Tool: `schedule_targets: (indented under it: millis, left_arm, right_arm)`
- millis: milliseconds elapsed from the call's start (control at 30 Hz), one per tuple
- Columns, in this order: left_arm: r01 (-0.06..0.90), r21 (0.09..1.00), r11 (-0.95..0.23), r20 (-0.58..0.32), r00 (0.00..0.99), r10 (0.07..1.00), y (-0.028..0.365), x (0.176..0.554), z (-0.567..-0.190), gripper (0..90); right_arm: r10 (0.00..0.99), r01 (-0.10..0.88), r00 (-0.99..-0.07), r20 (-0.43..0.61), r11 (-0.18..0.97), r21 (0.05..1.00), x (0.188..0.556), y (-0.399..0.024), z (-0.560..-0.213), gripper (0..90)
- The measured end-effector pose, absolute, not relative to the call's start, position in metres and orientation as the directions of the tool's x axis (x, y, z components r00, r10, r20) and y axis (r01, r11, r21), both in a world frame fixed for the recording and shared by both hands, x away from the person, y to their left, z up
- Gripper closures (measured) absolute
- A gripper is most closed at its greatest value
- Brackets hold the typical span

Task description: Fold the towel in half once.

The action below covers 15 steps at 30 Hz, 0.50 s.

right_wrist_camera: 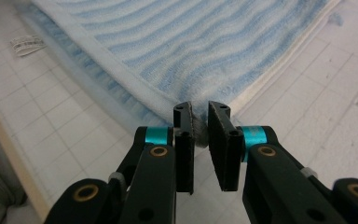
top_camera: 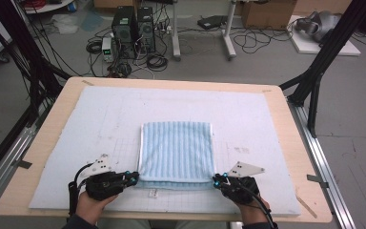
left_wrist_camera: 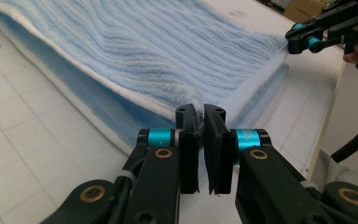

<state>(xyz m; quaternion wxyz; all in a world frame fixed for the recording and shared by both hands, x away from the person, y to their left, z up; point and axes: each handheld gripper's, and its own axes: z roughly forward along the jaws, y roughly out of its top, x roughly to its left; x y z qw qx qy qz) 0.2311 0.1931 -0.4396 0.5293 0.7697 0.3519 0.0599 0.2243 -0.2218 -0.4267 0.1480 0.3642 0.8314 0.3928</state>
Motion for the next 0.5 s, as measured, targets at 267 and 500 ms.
schedule_targets:
  millis: [267, 500]
  left_arm:
    - [0.524, 0.818, -0.237, -0.286, 0.729, 0.622, 0.195, 0.228, -0.450, 84.0]
    - [0.552, 0.790, -0.267, -0.286, 0.717, 0.635, 0.194, 0.230, -0.451, 82.8]
  right_arm:
    - [0.716, 0.498, -0.698, 0.030, 0.455, 0.738, 0.216, -0.217, -0.433, 79.8]
    - [0.723, 0.516, -0.690, 0.031, 0.462, 0.721, 0.214, -0.219, -0.440, 70.7]
